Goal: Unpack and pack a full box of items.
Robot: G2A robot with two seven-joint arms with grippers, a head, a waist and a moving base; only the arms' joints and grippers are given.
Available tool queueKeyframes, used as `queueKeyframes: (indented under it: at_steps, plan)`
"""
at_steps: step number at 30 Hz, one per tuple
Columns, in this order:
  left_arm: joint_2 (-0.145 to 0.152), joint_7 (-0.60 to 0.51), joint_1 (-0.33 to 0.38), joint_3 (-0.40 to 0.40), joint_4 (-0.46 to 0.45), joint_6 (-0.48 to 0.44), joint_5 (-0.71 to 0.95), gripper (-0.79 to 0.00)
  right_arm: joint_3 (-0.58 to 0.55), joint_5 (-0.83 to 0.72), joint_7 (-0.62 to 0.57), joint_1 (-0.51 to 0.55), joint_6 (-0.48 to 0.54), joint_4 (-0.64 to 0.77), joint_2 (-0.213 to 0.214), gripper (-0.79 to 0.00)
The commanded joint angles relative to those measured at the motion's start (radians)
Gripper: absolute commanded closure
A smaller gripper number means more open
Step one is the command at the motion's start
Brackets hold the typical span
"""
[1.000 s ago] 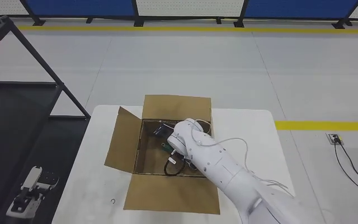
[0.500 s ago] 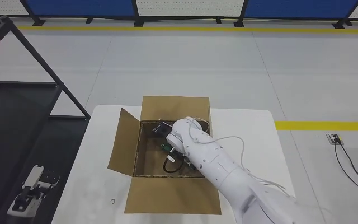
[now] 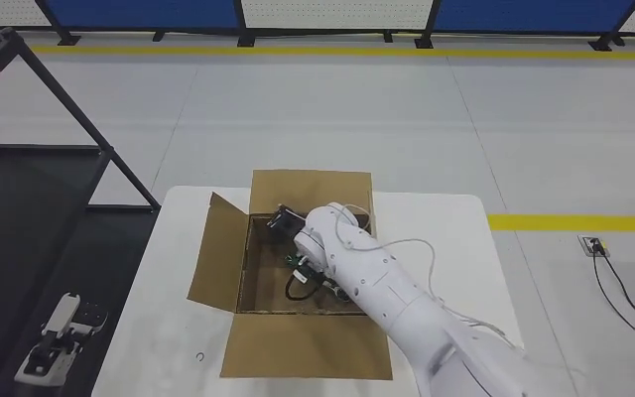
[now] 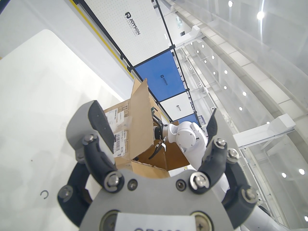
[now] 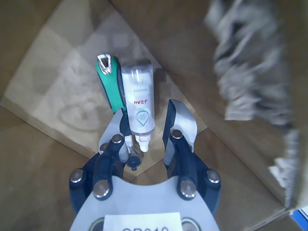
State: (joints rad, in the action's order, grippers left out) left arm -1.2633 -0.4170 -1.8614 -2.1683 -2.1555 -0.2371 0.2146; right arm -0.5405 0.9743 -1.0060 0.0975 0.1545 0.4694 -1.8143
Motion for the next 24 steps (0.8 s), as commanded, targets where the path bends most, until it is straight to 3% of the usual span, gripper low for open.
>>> queueKeyframes:
  at_steps: [1,5,8,13,16,17,20,24]
  plan:
    - [-0.001,-0.001,-0.003,0.002,-0.008,-0.002,0.002,-0.785,-0.027,-0.011,0.017,-0.001,0.002,0.044,0.014,-0.36]
    - [-0.002,0.0,-0.007,0.009,-0.022,-0.008,0.002,-0.785,-0.101,-0.015,0.018,0.027,0.002,0.196,0.064,-0.397]
    - [-0.002,-0.001,-0.005,0.02,-0.032,-0.005,-0.006,-0.785,-0.193,0.016,-0.007,0.107,-0.01,0.42,0.126,-0.483]
    - [-0.001,-0.003,0.001,0.04,-0.055,0.003,-0.023,-0.785,-0.41,0.183,-0.159,0.424,-0.024,1.039,0.245,-0.603]
    - [-0.001,-0.005,0.005,0.053,-0.066,0.008,-0.039,-0.785,-0.504,0.248,-0.207,0.609,0.003,1.326,0.283,-0.723]
    - [-0.001,-0.005,0.007,0.058,-0.068,0.009,-0.043,-0.785,-0.526,0.253,-0.201,0.653,0.011,1.389,0.29,-0.785]
    - [0.001,-0.01,0.012,0.073,-0.071,0.018,-0.066,-0.785,-0.575,0.255,-0.151,0.743,0.032,1.505,0.304,-0.785]
    - [0.003,-0.019,0.022,0.09,-0.07,0.025,-0.111,-0.785,-0.605,0.266,-0.117,0.805,0.049,1.559,0.314,-0.785]
